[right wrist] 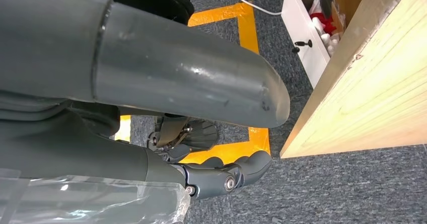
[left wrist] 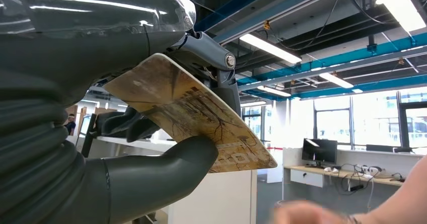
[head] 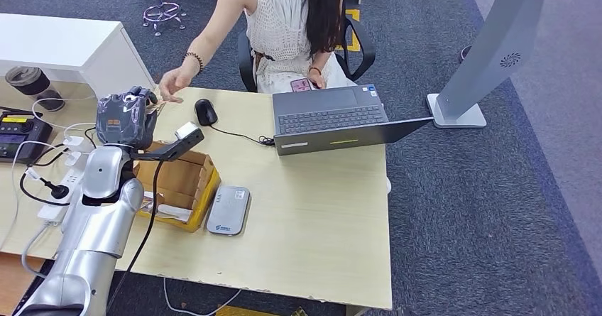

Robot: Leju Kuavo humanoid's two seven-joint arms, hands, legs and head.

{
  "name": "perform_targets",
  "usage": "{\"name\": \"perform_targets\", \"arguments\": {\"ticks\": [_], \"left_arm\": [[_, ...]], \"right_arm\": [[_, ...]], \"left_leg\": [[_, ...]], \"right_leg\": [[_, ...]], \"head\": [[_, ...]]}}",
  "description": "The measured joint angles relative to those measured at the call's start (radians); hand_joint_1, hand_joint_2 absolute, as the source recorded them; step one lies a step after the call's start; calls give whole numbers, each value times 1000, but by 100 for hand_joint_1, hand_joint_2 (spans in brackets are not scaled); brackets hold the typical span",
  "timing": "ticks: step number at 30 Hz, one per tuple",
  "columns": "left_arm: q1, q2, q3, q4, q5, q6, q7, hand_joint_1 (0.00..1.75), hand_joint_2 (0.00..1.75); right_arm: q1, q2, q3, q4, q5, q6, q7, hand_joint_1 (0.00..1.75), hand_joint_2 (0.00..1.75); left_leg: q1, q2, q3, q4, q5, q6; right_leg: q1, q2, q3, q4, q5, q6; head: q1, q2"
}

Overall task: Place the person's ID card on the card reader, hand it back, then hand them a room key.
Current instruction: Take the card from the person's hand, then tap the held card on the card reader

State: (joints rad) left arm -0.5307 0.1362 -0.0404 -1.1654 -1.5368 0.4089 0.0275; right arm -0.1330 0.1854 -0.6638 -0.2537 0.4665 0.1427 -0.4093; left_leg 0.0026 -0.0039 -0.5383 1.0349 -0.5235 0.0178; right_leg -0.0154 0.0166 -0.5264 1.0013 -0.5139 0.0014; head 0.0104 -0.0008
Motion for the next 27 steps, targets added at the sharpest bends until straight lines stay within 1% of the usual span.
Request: {"name": "perform_targets", "arguments": {"ticks": [10, 15, 18, 21, 27], "left_arm": [[0, 0, 0, 0, 16, -4, -14, 175, 175], [4, -3, 0, -3, 45, -28, -48, 175, 175], [28, -16, -10, -30, 46, -30, -65, 175, 175], [74, -38, -46, -88, 28, -45, -73, 175, 175], [162, -80, -167, -207, -6, -102, -65, 175, 175]], "right_arm": [[0, 0, 0, 0, -6, 1, -2, 0, 0], [0, 0, 0, 0, -16, 1, -4, 0, 0], [0, 0, 0, 0, -23, 0, -7, 0, 0], [0, 0, 0, 0, -33, -3, -12, 0, 0], [1, 0, 0, -1, -43, -5, -16, 0, 0]], "left_leg": [[0, 0, 0, 0, 0, 0], [0, 0, 0, 0, 0, 0], [0, 0, 0, 0, 0, 0], [0, 0, 0, 0, 0, 0], [-1, 0, -1, 0, 0, 0]], "right_leg": [[0, 0, 0, 0, 0, 0], [0, 0, 0, 0, 0, 0], [0, 0, 0, 0, 0, 0], [0, 0, 0, 0, 0, 0], [-1, 0, 0, -1, 0, 0]], "head": [[0, 0], [0, 0], [0, 0], [0, 0], [0, 0]]}}
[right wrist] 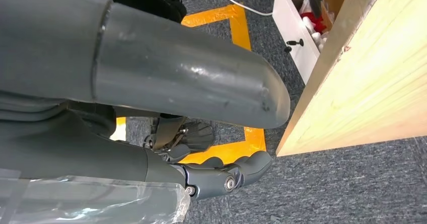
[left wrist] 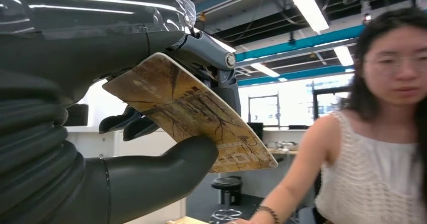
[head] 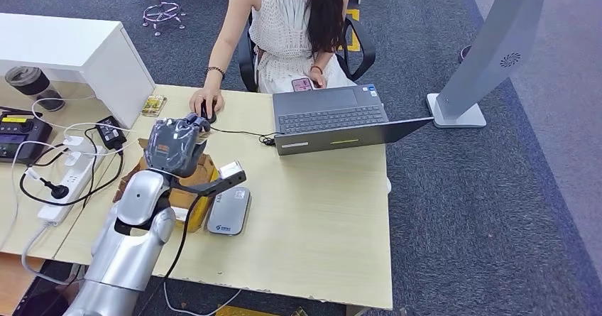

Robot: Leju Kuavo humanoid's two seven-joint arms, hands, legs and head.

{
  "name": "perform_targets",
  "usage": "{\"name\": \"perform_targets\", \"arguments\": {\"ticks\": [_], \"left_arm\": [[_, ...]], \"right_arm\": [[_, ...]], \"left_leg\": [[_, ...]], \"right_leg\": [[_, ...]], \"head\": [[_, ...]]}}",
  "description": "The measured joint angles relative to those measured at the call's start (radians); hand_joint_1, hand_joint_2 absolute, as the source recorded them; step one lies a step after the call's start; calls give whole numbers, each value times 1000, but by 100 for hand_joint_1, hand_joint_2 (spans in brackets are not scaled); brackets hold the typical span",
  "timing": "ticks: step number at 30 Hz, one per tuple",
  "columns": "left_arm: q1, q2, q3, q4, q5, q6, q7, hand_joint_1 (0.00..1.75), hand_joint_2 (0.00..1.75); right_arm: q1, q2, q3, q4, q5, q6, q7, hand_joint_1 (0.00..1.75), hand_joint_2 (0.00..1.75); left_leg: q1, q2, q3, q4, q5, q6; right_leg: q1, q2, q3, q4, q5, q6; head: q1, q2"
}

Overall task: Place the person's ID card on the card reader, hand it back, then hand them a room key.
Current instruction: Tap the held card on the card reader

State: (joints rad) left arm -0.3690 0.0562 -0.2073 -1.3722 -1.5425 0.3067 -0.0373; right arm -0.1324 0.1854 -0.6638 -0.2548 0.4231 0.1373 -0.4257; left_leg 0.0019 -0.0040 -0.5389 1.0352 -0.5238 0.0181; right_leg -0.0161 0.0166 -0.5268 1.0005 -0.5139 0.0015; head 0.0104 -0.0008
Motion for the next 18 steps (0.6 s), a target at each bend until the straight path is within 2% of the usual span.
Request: {"name": "perform_targets", "arguments": {"ticks": [6, 18], "left_arm": [[37, -17, -75, -60, -18, -8, 12, 175, 175], [62, -21, -115, -97, -27, -12, 30, 175, 175]], "right_arm": [[1, 0, 0, 0, -7, -2, 0, 0, 0], [3, 0, 0, 0, -7, -8, 0, 0, 0]], "left_leg": [[0, 0, 0, 0, 0, 0], [0, 0, 0, 0, 0, 0]], "right_leg": [[1, 0, 0, 0, 0, 0], [1, 0, 0, 1, 0, 0]], "head": [[0, 0], [0, 0]]}}
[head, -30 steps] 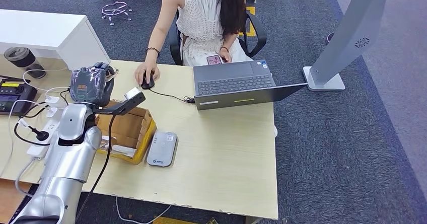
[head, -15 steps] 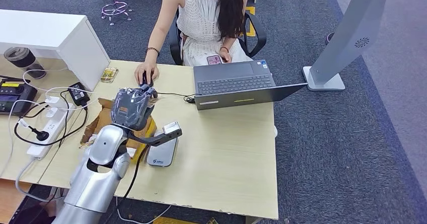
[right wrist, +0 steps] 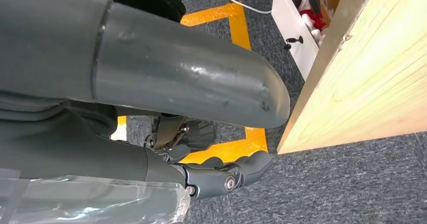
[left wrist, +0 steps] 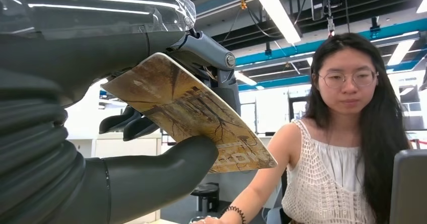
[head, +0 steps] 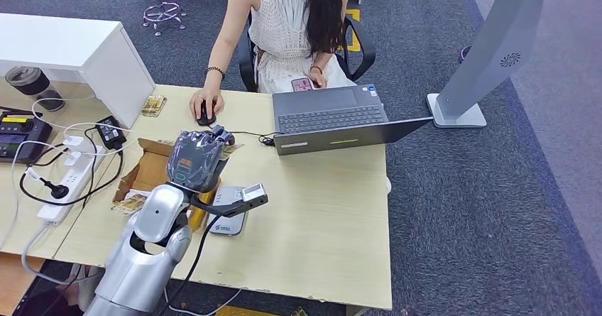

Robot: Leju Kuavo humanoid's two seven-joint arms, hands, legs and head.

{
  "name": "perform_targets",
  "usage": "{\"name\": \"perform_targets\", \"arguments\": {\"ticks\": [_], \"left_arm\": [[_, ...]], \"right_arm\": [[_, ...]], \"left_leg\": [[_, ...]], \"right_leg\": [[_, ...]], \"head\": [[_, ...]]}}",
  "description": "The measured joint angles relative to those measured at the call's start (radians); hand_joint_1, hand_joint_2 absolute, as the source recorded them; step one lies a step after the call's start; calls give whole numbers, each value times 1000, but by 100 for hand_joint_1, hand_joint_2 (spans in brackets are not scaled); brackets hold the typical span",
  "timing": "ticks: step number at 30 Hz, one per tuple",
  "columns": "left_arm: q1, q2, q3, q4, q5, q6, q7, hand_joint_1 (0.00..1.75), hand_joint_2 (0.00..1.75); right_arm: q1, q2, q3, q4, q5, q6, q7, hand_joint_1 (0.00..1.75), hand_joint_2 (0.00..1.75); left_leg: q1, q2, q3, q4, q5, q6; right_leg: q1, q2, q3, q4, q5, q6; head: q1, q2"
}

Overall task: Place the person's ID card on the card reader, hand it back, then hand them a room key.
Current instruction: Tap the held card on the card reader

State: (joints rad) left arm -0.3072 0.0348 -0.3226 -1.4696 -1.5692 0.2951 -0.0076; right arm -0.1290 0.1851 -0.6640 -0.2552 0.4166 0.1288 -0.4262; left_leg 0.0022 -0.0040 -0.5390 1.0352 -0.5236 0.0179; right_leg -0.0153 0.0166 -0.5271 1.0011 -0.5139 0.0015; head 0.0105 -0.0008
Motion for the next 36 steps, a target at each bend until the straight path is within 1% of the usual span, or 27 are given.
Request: {"name": "perform_targets", "arguments": {"ticks": [3, 9, 15, 20, 27, 36], "left_arm": [[10, 0, -14, -5, 0, -34, 12, 175, 175], [41, 2, -27, 1, 2, -194, 45, 175, 175], [82, 19, -42, 28, 15, -258, 71, 175, 175], [97, 28, -49, 59, 17, -284, 82, 175, 175], [99, 37, -68, 101, 33, -318, 82, 175, 175], [94, 48, -72, 141, 65, -350, 87, 175, 175]], "right_arm": [[3, 0, 0, 0, -1, -2, -1, 0, 0], [11, 0, -3, -1, -11, -3, -7, 0, 0], [15, 0, -12, -2, -18, -3, -14, 0, 0], [14, 0, -13, -4, -9, -4, -17, 0, 0], [14, 0, -13, -9, 0, -4, -12, 0, 0], [13, 0, -13, -9, 2, -4, -6, 0, 0]], "left_leg": [[0, 0, 0, 0, 0, 0], [0, 0, 0, 0, 0, 0], [0, 0, 0, 0, 0, 0], [0, 0, 0, 0, 0, 0], [0, 0, 0, 0, 0, 0], [0, 0, 0, 0, 0, 0]], "right_leg": [[0, 0, 0, 0, 0, 0], [-1, 0, 0, 0, 0, 0], [0, 0, 0, 0, 0, 0], [0, 0, 0, 0, 0, 0], [0, 0, 0, 0, 0, 0], [0, 0, 0, 0, 0, 0]], "head": [[0, 0], [0, 0], [0, 0], [0, 0], [0, 0], [0, 0]]}}
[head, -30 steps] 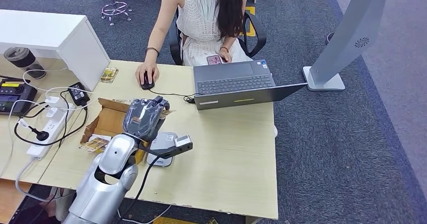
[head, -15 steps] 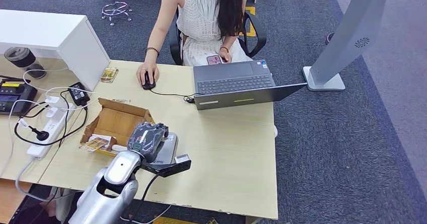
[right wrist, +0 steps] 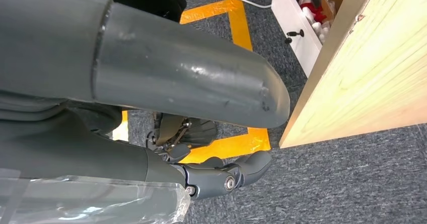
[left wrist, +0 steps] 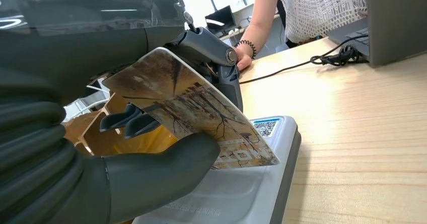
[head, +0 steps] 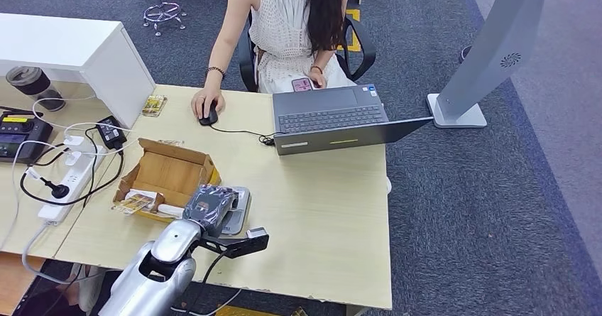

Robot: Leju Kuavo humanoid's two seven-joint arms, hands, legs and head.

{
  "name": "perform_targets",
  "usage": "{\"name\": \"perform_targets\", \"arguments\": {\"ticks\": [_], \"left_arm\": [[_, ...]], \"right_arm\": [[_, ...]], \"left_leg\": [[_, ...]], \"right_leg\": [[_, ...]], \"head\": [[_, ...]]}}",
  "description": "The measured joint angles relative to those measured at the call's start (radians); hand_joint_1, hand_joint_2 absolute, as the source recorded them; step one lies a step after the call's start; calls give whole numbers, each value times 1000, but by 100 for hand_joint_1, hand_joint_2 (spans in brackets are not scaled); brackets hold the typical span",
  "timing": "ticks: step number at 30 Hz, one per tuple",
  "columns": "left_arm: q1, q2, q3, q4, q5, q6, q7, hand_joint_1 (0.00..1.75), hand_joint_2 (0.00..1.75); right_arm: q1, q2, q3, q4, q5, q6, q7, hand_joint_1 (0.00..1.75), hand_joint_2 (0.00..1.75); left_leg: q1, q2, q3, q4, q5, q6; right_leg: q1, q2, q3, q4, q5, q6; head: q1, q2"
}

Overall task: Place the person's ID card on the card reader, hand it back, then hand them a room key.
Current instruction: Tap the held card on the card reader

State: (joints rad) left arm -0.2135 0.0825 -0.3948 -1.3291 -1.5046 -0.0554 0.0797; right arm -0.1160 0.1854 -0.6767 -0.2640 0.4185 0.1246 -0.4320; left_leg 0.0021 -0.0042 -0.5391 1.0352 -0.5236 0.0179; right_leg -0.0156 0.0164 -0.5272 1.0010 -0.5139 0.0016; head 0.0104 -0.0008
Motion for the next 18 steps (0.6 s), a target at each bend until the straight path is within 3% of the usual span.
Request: {"name": "perform_targets", "arguments": {"ticks": [3, 7, 18], "left_arm": [[-8, 1, 0, 12, 12, 14, 1, 175, 175], [-24, -3, 0, 15, 9, 113, 26, 175, 175], [-162, -20, 38, -38, -59, 302, 59, 175, 175]], "right_arm": [[-1, 0, 0, 0, 0, 0, 5, 0, 0], [-1, 0, 0, 0, 2, 0, 6, 0, 0], [-3, 5, 1, 0, 33, -3, 9, 0, 0]], "left_leg": [[0, 0, 0, 0, 0, 0], [0, 0, 0, 0, 1, 1], [0, -1, -1, 0, 1, 1]], "right_leg": [[0, 0, 0, 0, 0, 0], [0, 0, 0, 0, 0, 0], [0, 0, 0, 0, 1, 1]], "head": [[0, 0], [0, 0], [0, 0]]}}
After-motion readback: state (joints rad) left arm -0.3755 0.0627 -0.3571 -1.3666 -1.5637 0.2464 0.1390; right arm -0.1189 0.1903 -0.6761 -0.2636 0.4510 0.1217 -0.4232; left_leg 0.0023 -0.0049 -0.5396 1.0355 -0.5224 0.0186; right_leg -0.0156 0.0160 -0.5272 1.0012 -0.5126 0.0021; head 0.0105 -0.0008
